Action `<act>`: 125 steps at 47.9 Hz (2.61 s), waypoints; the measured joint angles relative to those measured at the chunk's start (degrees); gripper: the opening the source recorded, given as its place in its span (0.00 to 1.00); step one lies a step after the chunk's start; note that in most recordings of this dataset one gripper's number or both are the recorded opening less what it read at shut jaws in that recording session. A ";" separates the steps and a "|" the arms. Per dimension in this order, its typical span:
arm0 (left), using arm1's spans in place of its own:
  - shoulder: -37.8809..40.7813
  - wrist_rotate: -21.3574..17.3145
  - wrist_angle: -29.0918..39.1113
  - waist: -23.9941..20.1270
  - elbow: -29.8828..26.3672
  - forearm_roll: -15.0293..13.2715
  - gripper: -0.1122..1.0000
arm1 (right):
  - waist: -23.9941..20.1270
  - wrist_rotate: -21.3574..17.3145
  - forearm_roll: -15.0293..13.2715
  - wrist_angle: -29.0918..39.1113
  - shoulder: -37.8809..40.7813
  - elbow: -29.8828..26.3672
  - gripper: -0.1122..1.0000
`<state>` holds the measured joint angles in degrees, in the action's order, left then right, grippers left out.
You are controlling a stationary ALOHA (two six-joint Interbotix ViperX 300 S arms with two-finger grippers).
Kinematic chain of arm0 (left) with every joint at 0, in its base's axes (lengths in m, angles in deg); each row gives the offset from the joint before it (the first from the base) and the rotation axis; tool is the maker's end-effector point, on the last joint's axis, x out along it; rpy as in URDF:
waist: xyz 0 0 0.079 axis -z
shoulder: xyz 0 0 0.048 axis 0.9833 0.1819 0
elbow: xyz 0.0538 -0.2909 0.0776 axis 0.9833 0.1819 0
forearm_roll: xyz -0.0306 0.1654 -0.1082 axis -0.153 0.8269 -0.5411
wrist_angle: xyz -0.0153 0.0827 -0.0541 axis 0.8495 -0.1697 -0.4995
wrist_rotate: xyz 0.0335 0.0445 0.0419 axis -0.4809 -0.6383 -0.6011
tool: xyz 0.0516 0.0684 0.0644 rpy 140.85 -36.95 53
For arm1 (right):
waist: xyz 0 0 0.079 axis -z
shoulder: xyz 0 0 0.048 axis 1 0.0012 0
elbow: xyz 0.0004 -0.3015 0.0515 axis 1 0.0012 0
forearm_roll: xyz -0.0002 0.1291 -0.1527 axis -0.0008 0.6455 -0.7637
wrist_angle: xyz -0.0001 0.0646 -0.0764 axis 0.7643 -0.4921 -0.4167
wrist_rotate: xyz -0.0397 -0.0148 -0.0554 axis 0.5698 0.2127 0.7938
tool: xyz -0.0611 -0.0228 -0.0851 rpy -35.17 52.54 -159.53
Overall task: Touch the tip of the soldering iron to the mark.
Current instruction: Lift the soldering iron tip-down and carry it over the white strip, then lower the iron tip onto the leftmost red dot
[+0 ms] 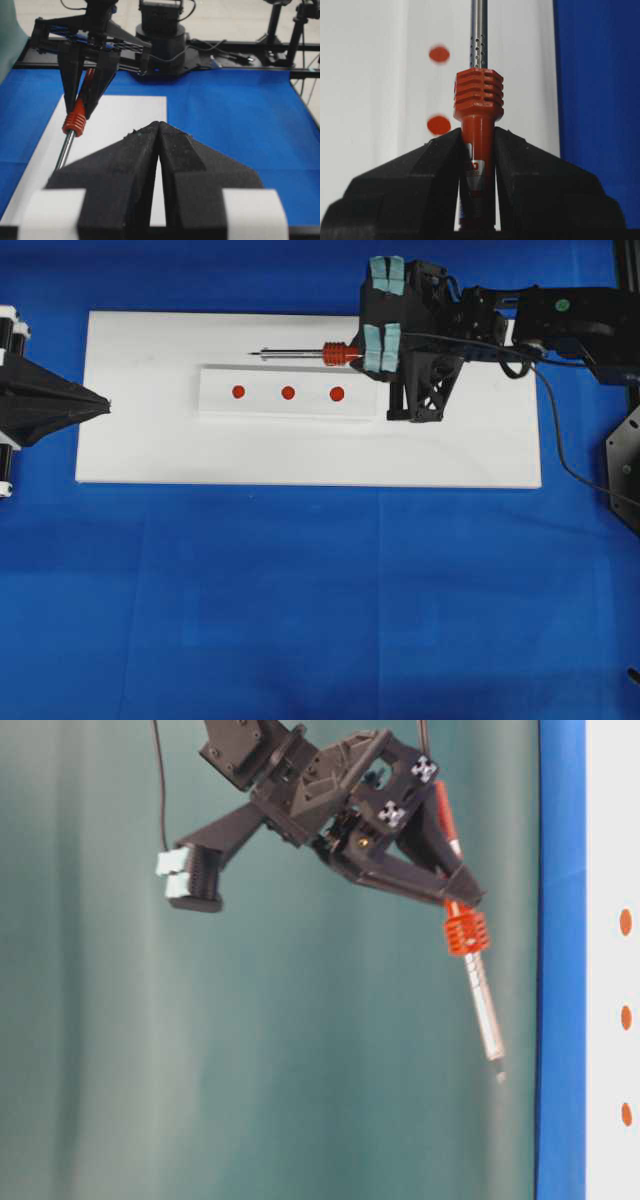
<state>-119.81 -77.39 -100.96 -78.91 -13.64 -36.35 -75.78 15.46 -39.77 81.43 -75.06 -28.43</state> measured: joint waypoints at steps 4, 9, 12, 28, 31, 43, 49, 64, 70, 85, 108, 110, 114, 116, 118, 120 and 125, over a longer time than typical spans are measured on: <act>0.00 0.00 0.00 -0.09 0.00 0.00 0.10 | 0.00 0.53 -0.18 1.58 0.18 -0.44 0.16; 0.00 0.00 0.00 -0.09 0.00 -0.09 0.10 | 0.00 1.14 -0.26 2.20 0.18 -0.44 0.16; 0.00 0.00 0.00 -0.09 0.00 -0.09 0.10 | 0.00 1.23 -0.26 2.20 0.18 -0.53 0.16; 0.09 0.00 0.09 -0.09 0.09 -0.09 0.10 | 0.00 1.23 -0.26 2.20 0.26 -0.53 0.16; 0.09 0.00 0.00 -0.09 0.09 -0.09 0.10 | 0.00 1.23 -0.26 2.11 0.26 -0.53 0.16; 0.09 0.00 0.00 -0.09 0.09 -0.09 0.10 | -0.26 1.23 -0.26 1.58 0.26 -0.53 0.16; 0.09 0.00 0.00 -0.09 0.09 0.00 0.10 | -0.35 1.23 -0.26 1.67 0.26 -0.53 0.16; 0.09 0.00 0.00 -0.09 0.18 -0.09 0.10 | -1.05 1.23 -0.26 0.97 1.76 -0.79 0.16; 0.09 0.00 0.09 -0.09 0.09 -0.09 0.10 | -1.49 1.23 -0.26 0.26 4.04 -1.67 0.16; 0.09 0.00 0.00 -0.09 0.09 -0.09 0.10 | -2.29 1.23 -0.26 -2.29 10.55 -3.43 0.16; 0.09 0.00 0.00 -0.09 0.09 0.00 0.10 | -2.37 1.23 -0.26 -3.08 12.04 -3.52 0.16; 0.09 0.00 0.00 -0.09 0.09 -0.09 0.10 | -2.37 1.23 -0.26 -3.08 11.95 -3.52 0.16; 0.09 0.00 0.00 0.00 0.09 0.00 0.10 | -2.37 1.23 -0.35 -3.08 11.95 -3.52 0.16; 0.09 0.00 0.09 -0.09 0.09 -0.09 0.10 | -2.37 1.23 -0.26 -3.08 12.04 -3.52 0.16; 0.09 0.09 0.00 -0.09 0.09 0.00 0.10 | -2.37 1.23 -0.26 -3.08 12.04 -3.52 0.16; 0.09 0.00 0.09 -0.09 0.09 -0.09 0.10 | -2.37 1.14 -0.26 -3.08 12.04 -3.52 0.16; 0.09 0.00 0.00 0.00 0.09 0.00 0.10 | -2.37 1.14 -0.26 -3.08 12.04 -3.52 0.16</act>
<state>-119.72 -77.39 -100.96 -78.91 -13.55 -36.35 -78.15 16.60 -40.03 78.35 -63.02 -31.94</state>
